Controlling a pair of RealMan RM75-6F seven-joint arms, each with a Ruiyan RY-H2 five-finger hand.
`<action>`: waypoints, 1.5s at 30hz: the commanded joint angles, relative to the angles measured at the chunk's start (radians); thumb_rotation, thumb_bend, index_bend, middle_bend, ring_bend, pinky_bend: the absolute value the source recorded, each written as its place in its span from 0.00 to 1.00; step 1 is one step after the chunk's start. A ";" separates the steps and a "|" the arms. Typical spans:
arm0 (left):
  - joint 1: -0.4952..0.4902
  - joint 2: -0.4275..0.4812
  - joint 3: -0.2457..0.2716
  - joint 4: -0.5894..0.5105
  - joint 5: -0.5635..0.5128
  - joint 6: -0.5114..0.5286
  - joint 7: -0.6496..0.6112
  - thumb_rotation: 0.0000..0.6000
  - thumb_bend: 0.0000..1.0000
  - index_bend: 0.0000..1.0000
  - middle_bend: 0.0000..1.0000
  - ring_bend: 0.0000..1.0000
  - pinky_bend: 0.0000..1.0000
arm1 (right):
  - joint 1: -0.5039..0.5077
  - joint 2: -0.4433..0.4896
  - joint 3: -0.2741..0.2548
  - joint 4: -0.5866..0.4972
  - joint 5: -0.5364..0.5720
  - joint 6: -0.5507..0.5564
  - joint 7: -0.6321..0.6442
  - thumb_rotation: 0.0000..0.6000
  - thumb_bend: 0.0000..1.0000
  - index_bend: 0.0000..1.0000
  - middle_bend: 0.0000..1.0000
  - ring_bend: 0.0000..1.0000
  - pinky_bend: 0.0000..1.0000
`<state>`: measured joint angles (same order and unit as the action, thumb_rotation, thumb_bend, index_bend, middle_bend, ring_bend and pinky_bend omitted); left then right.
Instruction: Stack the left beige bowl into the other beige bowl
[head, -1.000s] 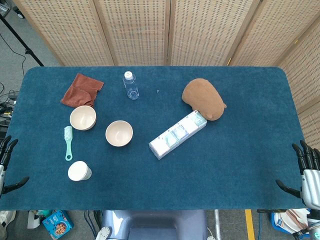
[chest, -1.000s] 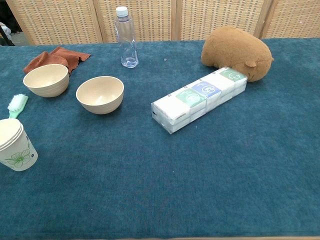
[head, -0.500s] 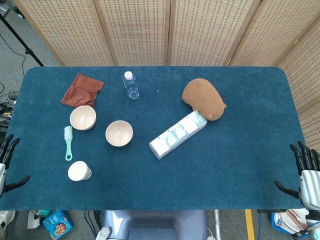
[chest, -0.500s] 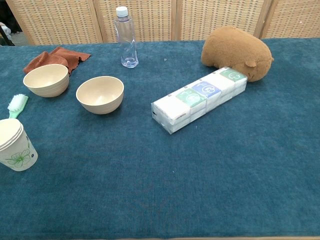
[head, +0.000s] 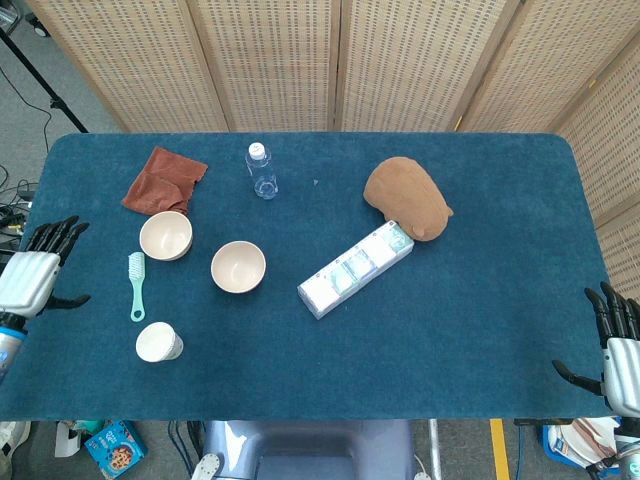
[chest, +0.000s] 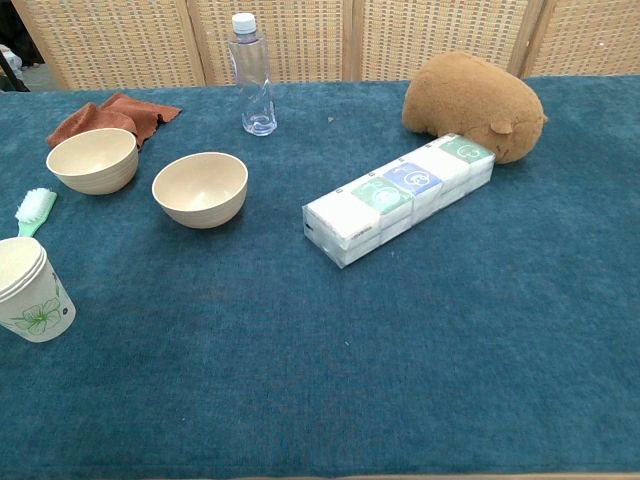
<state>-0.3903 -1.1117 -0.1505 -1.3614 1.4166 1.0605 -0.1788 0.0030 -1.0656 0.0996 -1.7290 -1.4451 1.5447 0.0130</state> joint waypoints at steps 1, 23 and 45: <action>-0.094 -0.095 -0.028 0.134 -0.060 -0.109 -0.008 1.00 0.20 0.16 0.00 0.00 0.00 | 0.003 -0.002 0.000 0.004 0.005 -0.007 0.000 1.00 0.00 0.00 0.00 0.00 0.00; -0.236 -0.450 -0.003 0.538 -0.075 -0.244 -0.106 1.00 0.34 0.45 0.00 0.00 0.00 | 0.018 -0.013 0.005 0.028 0.055 -0.059 0.007 1.00 0.00 0.00 0.00 0.00 0.00; -0.243 -0.471 -0.014 0.529 -0.096 -0.193 -0.056 1.00 0.47 0.68 0.00 0.00 0.00 | 0.020 -0.009 0.009 0.028 0.064 -0.067 0.023 1.00 0.00 0.00 0.00 0.00 0.00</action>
<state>-0.6438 -1.6059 -0.1645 -0.7989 1.3087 0.8364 -0.2279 0.0228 -1.0744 0.1086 -1.7012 -1.3813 1.4775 0.0364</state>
